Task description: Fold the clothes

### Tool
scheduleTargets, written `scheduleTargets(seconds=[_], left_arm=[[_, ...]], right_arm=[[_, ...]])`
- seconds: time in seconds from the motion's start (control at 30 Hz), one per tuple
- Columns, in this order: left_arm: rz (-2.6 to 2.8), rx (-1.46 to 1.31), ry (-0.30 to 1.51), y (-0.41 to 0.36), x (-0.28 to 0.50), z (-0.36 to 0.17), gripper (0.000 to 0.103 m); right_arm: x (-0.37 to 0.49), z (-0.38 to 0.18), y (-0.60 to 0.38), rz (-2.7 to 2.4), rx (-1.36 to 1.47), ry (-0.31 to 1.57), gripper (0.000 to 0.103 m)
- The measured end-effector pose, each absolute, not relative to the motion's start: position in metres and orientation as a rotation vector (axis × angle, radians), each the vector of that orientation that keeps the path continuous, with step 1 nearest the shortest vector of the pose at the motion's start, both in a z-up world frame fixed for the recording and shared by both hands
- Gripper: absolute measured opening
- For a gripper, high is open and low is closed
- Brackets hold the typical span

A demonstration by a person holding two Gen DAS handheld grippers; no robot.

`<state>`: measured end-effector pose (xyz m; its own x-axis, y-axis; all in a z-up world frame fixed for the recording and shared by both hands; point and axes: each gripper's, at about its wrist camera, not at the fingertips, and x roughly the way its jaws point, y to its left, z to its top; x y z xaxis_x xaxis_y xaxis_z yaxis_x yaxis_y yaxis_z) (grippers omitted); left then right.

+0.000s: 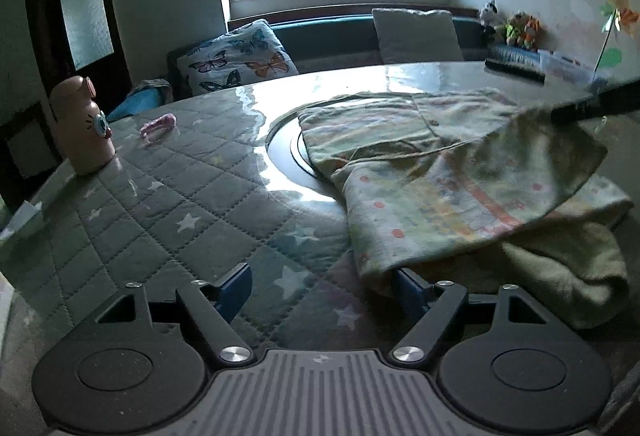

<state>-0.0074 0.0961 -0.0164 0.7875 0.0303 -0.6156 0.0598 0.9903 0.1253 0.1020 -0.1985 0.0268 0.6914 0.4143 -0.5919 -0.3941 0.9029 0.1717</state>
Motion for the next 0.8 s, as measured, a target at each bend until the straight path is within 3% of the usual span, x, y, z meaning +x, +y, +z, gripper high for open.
scheduleTargets(seconds=[0.27, 0.53, 0.8], left_arm=[[0.037, 0.159, 0.673, 0.109, -0.01, -0.014, 0.07], [0.044, 0.136, 0.615, 0.116, -0.011, 0.011, 0.069], [-0.12, 0.144, 0.563, 0.074, 0.029, 0.019, 0.069]], right_arm=[[0.102, -0.01, -0.201, 0.41, -0.007, 0.764, 0.007], [0.1, 0.006, -0.2, 0.41, -0.03, 0.711, 0.011], [0.11, 0.0, -0.184, 0.495, -0.06, 0.714, 0.011]])
